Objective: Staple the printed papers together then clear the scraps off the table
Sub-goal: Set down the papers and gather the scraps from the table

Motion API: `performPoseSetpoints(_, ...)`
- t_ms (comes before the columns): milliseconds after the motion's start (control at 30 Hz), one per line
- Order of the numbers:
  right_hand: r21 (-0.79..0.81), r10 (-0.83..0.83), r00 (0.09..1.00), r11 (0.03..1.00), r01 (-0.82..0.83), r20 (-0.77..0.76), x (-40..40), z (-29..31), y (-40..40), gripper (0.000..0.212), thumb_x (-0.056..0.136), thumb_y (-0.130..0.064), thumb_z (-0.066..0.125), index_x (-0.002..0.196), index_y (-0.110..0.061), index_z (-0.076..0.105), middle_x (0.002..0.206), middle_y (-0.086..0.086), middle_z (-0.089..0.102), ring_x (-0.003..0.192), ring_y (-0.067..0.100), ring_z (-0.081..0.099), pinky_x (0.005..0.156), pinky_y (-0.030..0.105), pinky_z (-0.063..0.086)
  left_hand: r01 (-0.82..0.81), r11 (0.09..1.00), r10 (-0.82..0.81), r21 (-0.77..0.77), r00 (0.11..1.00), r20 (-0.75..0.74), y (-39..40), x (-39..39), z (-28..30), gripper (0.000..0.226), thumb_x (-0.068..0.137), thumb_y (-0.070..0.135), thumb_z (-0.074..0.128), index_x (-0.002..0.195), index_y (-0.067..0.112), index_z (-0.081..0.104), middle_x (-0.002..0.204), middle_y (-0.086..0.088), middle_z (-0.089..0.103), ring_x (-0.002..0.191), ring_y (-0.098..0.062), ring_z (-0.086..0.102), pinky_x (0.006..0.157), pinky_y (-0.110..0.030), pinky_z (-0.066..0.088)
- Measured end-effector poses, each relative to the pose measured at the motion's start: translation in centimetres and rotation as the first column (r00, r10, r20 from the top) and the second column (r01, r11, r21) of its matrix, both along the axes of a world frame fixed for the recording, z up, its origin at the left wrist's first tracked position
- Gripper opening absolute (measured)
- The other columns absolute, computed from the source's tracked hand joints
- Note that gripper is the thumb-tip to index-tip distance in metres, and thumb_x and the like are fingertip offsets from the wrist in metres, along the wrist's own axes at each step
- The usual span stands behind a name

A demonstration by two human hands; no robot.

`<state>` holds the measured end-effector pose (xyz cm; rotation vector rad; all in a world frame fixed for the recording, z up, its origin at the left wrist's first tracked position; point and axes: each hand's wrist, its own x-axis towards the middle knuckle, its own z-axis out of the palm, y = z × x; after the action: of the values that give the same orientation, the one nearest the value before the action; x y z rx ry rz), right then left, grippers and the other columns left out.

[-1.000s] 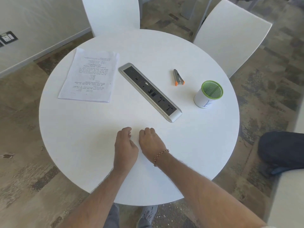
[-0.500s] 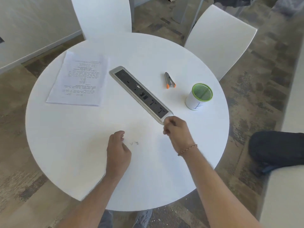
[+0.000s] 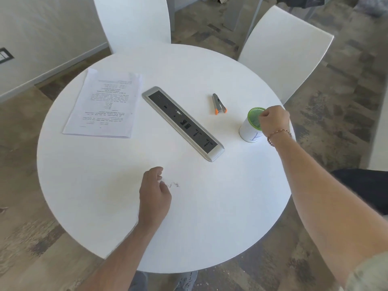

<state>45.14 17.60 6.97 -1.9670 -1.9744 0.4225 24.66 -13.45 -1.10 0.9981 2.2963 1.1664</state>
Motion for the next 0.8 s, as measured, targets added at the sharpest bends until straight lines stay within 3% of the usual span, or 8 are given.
performPoseSetpoints(167,0.014,-0.008,0.993,1.000,0.007,0.117,0.2,-0.3,0.5,0.018,0.081,-0.007,0.045,0.076,-0.004,0.062,0.080,0.018,0.058,0.067,0.034,0.051,0.059,0.032,0.043,-0.003,1.000,0.002,-0.020,1.000,-0.009,-0.2,-0.5,-0.3,0.037,0.087,-0.009,0.049,0.117,0.009,0.059,0.113,-0.002,0.061,0.093,-0.019,0.062,0.083,-0.031,0.050)
performPoseSetpoints(333,0.019,0.053,0.974,0.998,-0.058,0.221,0.6,-0.2,0.6,0.024,0.085,-0.006,0.044,0.092,-0.003,0.068,0.090,0.020,0.062,0.074,0.037,0.056,0.066,0.037,0.052,-0.023,0.999,0.023,-0.044,1.000,0.001,-0.5,-0.5,-0.4,0.028,0.092,-0.003,0.047,0.112,0.011,0.061,0.107,0.000,0.064,0.093,-0.021,0.063,0.084,-0.032,0.051)
performPoseSetpoints(467,0.125,0.054,0.968,0.988,-0.087,0.244,0.3,0.3,-0.5,0.023,0.085,-0.003,0.044,0.091,-0.003,0.066,0.089,0.021,0.064,0.082,0.038,0.055,0.060,0.037,0.046,-0.045,0.996,0.048,-0.083,0.998,0.035,-1.0,-0.5,-0.3,0.034,0.089,-0.006,0.043,0.111,0.014,0.060,0.102,0.000,0.066,0.096,-0.021,0.065,0.086,-0.034,0.052)
performPoseSetpoints(533,0.225,0.032,0.984,0.972,-0.072,0.176,-0.3,0.6,-2.1,0.022,0.088,-0.005,0.043,0.089,0.000,0.065,0.086,0.021,0.063,0.082,0.037,0.052,0.058,0.035,0.036,-0.054,0.993,0.061,-0.101,0.996,0.060,-1.1,-0.3,-0.2,0.035,0.090,-0.006,0.041,0.113,0.014,0.059,0.102,-0.003,0.068,0.098,-0.021,0.066,0.088,-0.034,0.053)
performPoseSetpoints(600,0.213,0.083,0.996,0.973,-0.085,0.017,-1.8,0.2,-5.5,0.019,0.086,-0.005,0.047,0.084,-0.002,0.066,0.082,0.018,0.065,0.075,0.032,0.051,0.060,0.032,0.032,-0.067,0.992,0.075,-0.109,0.995,0.067,-1.4,0.1,-0.2,0.034,0.091,-0.005,0.040,0.113,0.013,0.059,0.104,-0.005,0.070,0.099,-0.022,0.067,0.088,-0.033,0.053)
performPoseSetpoints(700,0.027,0.256,0.952,0.966,-0.255,-0.167,-4.8,-2.8,-13.4,0.017,0.078,0.000,0.056,0.076,-0.006,0.071,0.078,0.016,0.070,0.075,0.033,0.061,0.062,0.034,0.042,-0.059,0.993,0.068,-0.104,0.994,0.083,-1.5,0.8,-0.2,0.034,0.092,-0.005,0.040,0.115,0.011,0.059,0.105,-0.006,0.072,0.103,-0.023,0.069,0.089,-0.035,0.054)
performPoseSetpoints(800,-0.168,0.266,0.911,0.929,-0.329,-0.314,-7.5,-5.9,-20.4,0.023,0.078,0.005,0.057,0.082,-0.007,0.076,0.077,0.009,0.073,0.076,0.026,0.063,0.068,0.029,0.048,-0.044,0.993,0.055,-0.106,0.992,0.111,-1.2,1.6,0.1,0.036,0.092,-0.005,0.040,0.119,0.008,0.059,0.109,-0.009,0.072,0.105,-0.022,0.069,0.090,-0.032,0.054)
